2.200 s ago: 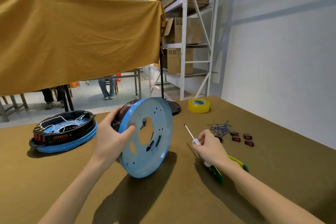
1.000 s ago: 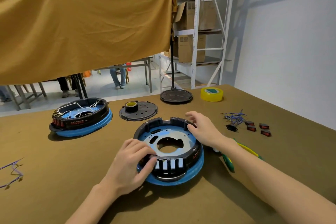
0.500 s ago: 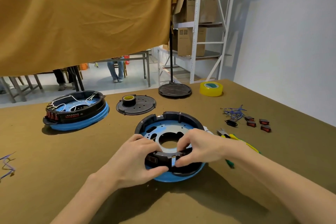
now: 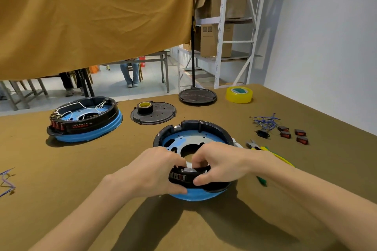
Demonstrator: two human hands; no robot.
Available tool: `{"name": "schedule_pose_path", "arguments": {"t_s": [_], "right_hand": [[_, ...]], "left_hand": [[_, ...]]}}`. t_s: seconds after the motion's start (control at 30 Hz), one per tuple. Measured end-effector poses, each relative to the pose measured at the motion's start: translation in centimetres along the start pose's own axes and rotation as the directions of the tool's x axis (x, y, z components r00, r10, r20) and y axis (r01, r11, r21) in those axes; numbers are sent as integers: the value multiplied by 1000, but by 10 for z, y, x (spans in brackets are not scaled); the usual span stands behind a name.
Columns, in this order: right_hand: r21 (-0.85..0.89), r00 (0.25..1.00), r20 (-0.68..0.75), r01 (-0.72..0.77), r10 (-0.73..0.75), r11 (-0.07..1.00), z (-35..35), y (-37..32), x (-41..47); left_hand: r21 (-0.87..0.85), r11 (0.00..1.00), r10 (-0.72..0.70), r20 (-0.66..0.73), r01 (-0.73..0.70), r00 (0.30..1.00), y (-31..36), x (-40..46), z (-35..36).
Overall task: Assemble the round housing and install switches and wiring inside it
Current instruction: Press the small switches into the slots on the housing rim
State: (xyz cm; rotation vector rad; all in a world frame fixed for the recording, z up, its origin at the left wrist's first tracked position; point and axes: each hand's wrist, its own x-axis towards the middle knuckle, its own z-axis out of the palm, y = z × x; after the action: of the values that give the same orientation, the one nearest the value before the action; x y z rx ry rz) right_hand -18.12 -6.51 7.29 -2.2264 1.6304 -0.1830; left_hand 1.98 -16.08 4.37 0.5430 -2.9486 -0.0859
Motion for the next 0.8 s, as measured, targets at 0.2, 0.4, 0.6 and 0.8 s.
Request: {"name": "schedule_pose_path", "arguments": {"t_s": [0.2, 0.4, 0.6, 0.8], "right_hand": [[-91, 995, -101, 4, -13, 996, 21, -5, -5], [-79, 999, -49, 2, -6, 997, 18, -7, 0], [-11, 999, -27, 24, -24, 1000, 17, -6, 2], [-8, 971, 233, -59, 59, 998, -22, 4, -6]], "left_hand": [[2, 1000, 27, -30, -27, 999, 3, 3, 3], [-11, 1000, 0, -26, -1, 1000, 4, 0, 6], [-109, 994, -3, 43, 8, 999, 2, -5, -1], [-77, 996, -35, 8, 36, 999, -7, -1, -3]]}}
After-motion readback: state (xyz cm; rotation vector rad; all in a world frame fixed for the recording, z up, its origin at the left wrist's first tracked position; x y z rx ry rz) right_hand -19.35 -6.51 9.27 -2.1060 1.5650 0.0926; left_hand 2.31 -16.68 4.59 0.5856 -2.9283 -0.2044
